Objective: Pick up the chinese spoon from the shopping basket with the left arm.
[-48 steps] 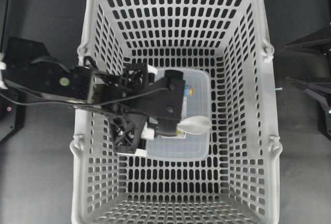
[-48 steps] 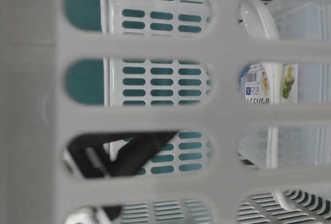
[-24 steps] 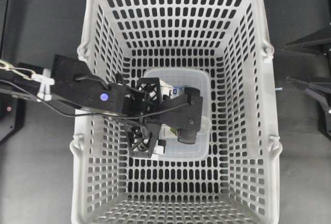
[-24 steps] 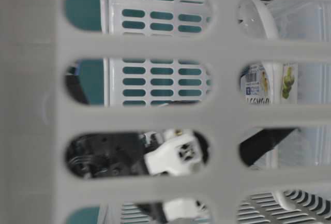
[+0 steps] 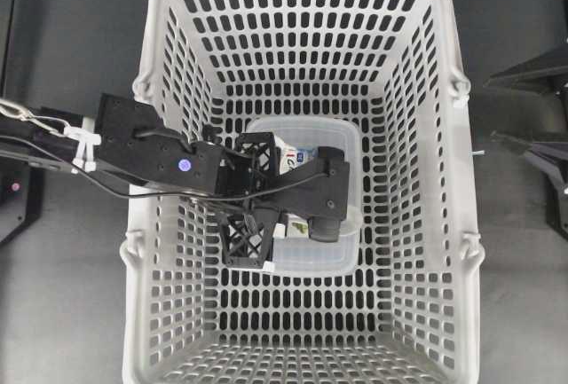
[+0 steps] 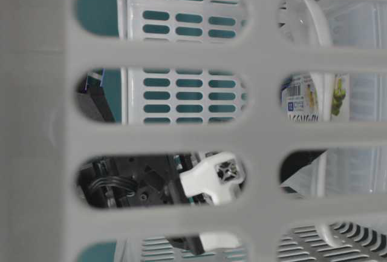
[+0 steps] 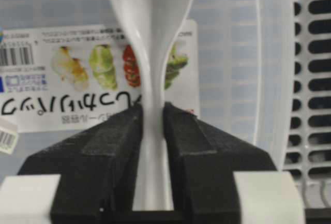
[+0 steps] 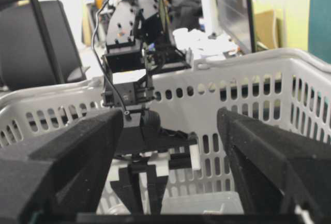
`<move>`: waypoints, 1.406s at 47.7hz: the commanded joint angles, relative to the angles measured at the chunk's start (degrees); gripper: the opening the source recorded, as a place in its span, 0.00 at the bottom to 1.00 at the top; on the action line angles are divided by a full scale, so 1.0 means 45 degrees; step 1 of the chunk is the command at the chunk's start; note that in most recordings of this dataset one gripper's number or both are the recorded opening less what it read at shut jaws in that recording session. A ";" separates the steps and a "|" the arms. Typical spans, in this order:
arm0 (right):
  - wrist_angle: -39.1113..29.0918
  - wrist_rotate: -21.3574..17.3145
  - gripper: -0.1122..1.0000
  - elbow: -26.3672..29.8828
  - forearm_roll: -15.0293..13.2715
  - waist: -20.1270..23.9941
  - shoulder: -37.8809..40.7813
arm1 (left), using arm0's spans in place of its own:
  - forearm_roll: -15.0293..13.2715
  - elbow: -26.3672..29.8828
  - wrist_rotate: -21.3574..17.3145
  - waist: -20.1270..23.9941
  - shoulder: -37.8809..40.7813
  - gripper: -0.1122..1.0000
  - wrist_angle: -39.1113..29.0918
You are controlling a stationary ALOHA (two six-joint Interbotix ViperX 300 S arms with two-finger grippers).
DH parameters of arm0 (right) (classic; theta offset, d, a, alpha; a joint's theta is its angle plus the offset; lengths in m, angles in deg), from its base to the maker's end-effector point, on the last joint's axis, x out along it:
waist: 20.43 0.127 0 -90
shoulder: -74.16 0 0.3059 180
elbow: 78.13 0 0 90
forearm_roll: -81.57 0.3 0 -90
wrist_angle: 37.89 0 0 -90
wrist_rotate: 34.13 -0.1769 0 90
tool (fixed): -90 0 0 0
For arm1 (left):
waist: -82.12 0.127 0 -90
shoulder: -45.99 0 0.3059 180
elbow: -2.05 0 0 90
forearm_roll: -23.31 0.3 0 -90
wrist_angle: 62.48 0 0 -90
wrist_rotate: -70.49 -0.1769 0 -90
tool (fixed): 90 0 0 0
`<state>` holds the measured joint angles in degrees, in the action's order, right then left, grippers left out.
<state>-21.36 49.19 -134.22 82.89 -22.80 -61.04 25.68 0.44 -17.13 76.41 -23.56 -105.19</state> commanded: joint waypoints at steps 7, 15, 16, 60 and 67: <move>0.0078 0.0020 0.74 0.0156 0.0039 -0.0020 0.0059 | 0.0059 0.1563 -0.0020 0.0078 -0.1270 0.22 -0.0996; 0.0078 0.0020 0.74 0.0156 0.0020 -0.0020 0.0059 | 0.0039 0.3828 -0.0020 0.0078 -0.1777 0.22 -0.3379; 0.0078 0.0020 0.74 0.0156 0.0039 -0.0020 0.0059 | 0.0039 0.4121 -0.0020 0.0078 -0.1797 0.22 -0.3691; 0.0059 0.0020 0.74 0.0117 0.0020 -0.0020 0.0059 | 0.0059 0.7051 -0.0020 0.0117 -0.0937 0.22 -0.7090; 0.0059 0.0039 0.74 0.0098 0.0020 -0.0039 0.0059 | 0.0039 0.6934 -0.0020 0.0117 -0.0937 0.22 -0.7090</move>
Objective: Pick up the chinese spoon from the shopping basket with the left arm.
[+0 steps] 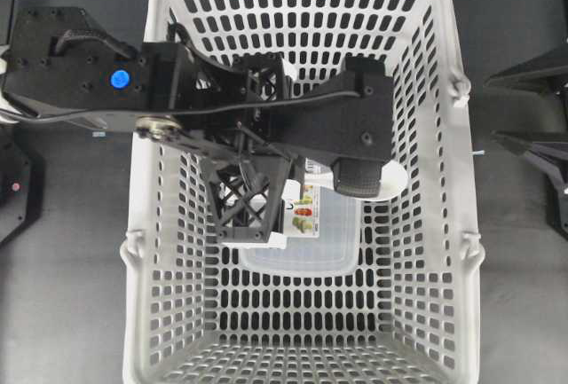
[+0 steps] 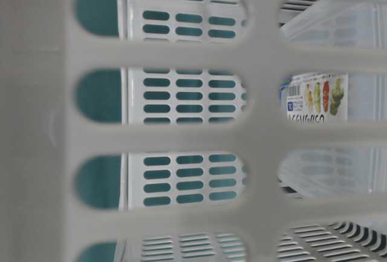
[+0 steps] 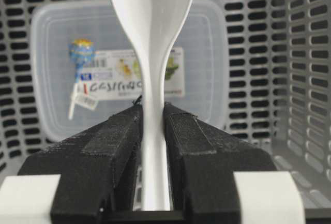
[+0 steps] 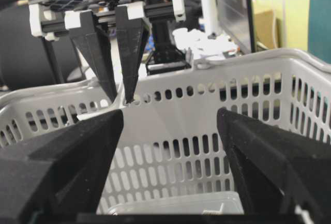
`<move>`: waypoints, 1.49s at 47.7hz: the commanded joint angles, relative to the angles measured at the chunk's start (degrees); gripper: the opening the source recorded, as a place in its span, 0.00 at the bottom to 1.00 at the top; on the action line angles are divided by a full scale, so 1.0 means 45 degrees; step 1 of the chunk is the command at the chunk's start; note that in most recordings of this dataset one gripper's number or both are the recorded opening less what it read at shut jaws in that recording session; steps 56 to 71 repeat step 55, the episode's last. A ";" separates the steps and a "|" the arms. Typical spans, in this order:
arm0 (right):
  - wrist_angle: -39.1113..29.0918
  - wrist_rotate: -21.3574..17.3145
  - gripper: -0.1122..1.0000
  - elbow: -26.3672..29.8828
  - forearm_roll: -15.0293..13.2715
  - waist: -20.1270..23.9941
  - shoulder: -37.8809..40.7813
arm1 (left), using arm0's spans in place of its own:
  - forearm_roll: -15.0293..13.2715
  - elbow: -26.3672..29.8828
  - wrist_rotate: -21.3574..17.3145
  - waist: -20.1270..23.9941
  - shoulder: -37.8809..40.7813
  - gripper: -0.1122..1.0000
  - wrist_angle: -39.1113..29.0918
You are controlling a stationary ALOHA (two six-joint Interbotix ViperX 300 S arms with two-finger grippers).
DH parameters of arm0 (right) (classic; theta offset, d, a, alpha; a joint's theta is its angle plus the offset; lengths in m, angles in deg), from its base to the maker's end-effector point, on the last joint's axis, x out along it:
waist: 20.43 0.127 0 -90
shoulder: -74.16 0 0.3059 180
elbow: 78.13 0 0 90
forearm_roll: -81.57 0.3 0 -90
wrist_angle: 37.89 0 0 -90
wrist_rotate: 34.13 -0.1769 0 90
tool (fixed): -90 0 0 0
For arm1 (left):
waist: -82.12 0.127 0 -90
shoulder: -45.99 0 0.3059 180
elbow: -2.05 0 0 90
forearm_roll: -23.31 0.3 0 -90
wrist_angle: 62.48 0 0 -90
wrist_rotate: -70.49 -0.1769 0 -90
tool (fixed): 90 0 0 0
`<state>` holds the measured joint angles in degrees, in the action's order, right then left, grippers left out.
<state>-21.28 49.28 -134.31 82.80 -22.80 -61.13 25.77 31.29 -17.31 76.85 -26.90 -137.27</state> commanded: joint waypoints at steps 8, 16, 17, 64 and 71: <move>0.0059 0.0020 0.74 0.0117 0.0039 -0.0059 0.0078 | 0.0039 -0.0098 0.0078 0.0039 -0.0234 0.22 0.0039; 0.0059 0.0020 0.74 0.0117 0.0039 -0.0059 0.0078 | 0.0039 -0.0195 0.0078 0.0039 -0.0254 0.22 0.0039; 0.0039 0.0020 0.74 0.0117 0.0039 -0.0059 0.0078 | 0.0039 -0.0215 0.0078 0.0039 -0.0234 0.22 0.0059; 0.0039 0.0020 0.74 0.0098 0.0039 -0.0059 0.0078 | 0.0039 -0.0195 0.0039 0.0078 0.0000 0.22 0.0176; 0.0039 0.0020 0.74 0.0098 0.0039 -0.0059 0.0078 | 0.0039 -0.0195 0.0039 0.0078 0.0000 0.22 0.0176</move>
